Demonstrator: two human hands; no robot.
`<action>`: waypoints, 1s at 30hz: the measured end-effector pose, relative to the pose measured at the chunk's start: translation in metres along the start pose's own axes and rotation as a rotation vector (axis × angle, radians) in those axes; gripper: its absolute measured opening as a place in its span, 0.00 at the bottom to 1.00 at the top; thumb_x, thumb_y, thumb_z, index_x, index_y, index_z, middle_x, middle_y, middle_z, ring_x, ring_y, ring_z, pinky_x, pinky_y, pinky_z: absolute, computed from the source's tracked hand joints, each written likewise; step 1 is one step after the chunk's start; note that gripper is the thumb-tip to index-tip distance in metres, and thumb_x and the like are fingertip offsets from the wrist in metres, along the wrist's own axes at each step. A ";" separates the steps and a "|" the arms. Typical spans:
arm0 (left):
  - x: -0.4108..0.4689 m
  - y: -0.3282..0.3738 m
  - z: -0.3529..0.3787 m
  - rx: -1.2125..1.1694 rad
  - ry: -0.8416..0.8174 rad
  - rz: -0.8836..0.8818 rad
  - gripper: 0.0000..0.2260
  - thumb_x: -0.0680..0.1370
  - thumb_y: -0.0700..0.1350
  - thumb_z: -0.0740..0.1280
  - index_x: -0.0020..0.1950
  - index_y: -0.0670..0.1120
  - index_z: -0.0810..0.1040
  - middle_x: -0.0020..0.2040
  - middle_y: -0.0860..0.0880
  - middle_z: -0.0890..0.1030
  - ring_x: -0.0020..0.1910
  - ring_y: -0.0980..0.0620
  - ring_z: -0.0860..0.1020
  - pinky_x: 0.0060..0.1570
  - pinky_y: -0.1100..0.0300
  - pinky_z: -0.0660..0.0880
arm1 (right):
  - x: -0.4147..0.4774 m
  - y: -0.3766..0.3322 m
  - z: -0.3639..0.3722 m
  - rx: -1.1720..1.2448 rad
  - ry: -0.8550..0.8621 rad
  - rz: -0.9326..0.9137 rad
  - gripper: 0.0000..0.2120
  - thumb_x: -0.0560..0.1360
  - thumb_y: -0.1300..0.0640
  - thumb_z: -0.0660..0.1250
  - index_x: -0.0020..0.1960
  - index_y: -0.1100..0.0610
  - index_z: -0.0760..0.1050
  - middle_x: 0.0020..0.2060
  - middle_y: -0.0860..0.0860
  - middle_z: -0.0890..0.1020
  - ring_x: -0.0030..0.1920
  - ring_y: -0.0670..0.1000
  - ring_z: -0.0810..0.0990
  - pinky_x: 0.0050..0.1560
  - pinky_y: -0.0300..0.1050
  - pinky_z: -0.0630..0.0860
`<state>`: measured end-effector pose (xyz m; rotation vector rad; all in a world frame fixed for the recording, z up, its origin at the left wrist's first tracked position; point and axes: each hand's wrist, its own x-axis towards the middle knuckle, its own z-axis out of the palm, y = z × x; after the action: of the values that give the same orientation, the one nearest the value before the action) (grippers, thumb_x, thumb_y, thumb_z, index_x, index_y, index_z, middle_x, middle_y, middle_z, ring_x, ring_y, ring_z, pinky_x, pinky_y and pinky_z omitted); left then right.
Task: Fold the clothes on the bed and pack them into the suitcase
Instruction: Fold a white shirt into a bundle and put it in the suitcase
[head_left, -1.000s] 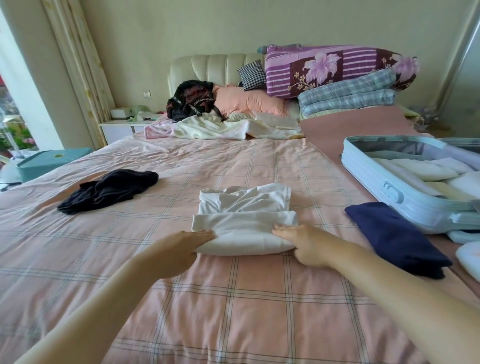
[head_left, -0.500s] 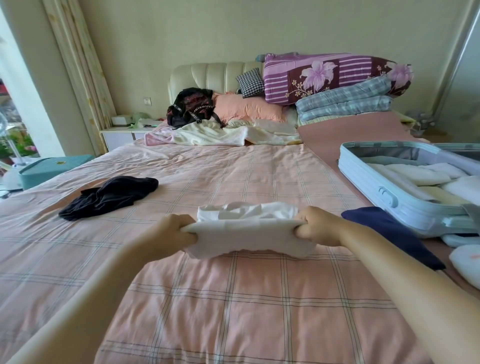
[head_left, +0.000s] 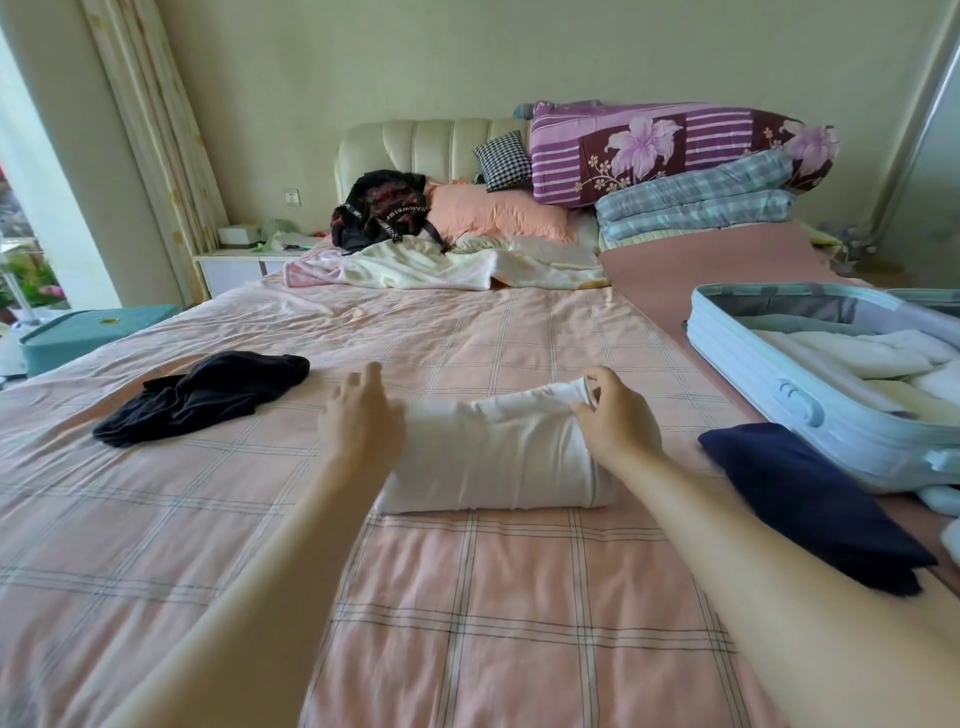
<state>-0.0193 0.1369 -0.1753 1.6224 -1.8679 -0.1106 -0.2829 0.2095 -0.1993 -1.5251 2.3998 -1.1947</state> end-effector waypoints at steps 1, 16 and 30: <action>-0.001 0.009 0.006 0.049 0.018 0.089 0.20 0.80 0.45 0.63 0.72 0.48 0.69 0.67 0.45 0.75 0.64 0.42 0.73 0.61 0.48 0.70 | 0.001 0.001 0.005 -0.049 0.000 -0.008 0.22 0.80 0.54 0.65 0.73 0.53 0.66 0.64 0.54 0.78 0.61 0.59 0.77 0.55 0.50 0.72; -0.024 -0.034 0.049 0.197 -0.502 0.412 0.44 0.69 0.77 0.41 0.79 0.56 0.56 0.80 0.57 0.54 0.80 0.54 0.50 0.77 0.46 0.49 | -0.019 0.033 0.024 -0.496 -0.445 -0.317 0.29 0.84 0.41 0.44 0.82 0.51 0.50 0.82 0.50 0.51 0.81 0.50 0.48 0.79 0.53 0.49; -0.027 -0.083 0.020 0.079 -0.307 0.700 0.22 0.77 0.47 0.71 0.70 0.44 0.76 0.65 0.44 0.79 0.58 0.41 0.82 0.55 0.47 0.79 | -0.023 0.071 -0.024 -0.318 -0.084 -0.875 0.24 0.59 0.61 0.84 0.32 0.52 0.67 0.30 0.45 0.73 0.29 0.46 0.67 0.31 0.39 0.62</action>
<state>0.0422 0.1354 -0.2409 0.9483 -2.5989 0.0192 -0.3344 0.2565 -0.2348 -2.8157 1.9414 -0.7794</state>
